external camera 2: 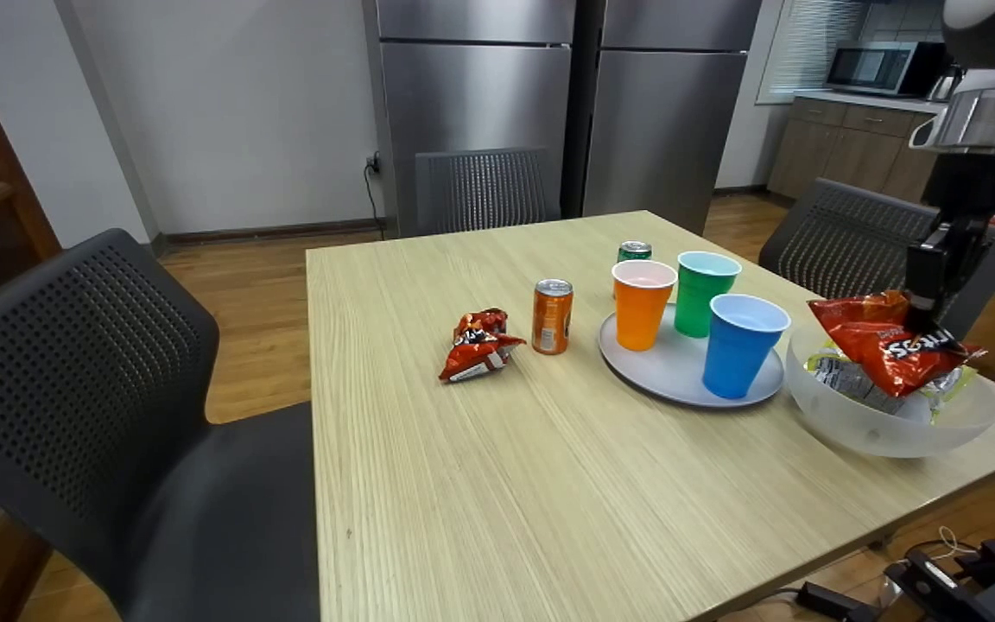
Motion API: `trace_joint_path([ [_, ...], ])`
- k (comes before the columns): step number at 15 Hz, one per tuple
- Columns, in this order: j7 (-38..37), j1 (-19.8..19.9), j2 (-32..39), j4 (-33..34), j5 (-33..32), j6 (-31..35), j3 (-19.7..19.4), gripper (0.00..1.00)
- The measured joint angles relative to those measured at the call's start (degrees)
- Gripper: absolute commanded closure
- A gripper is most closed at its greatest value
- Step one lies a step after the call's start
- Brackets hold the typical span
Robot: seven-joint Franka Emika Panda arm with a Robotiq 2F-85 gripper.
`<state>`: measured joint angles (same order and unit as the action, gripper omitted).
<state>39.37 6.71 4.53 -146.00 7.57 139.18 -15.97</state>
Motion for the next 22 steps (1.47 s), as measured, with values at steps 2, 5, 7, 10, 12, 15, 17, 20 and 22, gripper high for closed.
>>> trace_joint_path([
  [2,0.0,0.34,2.0,1.23,-0.61,-0.68,0.64,1.0],
  [5,-0.01,1.06,4.7,2.91,-1.43,-1.67,1.7,1.0],
  [7,-0.01,1.51,6.03,3.81,-1.76,-2.37,2.22,1.0],
  [10,-0.02,2.0,7.43,4.75,-2.01,-3.01,2.79,1.0],
  [12,-0.02,2.34,7.98,5.14,-2.32,-3.2,3.15,1.0],
  [15,-0.03,2.67,8.19,5.27,-3.12,-3.34,3.53,0.73],
  [17,-0.03,2.7,8.18,5.27,-3.94,-3.42,3.56,0.6],
  [20,-0.03,2.74,8.02,5.25,-5.44,-3.43,3.57,0.37],
  [22,-0.03,2.74,7.37,5.1,-6.1,-3.43,3.57,0.22],
])
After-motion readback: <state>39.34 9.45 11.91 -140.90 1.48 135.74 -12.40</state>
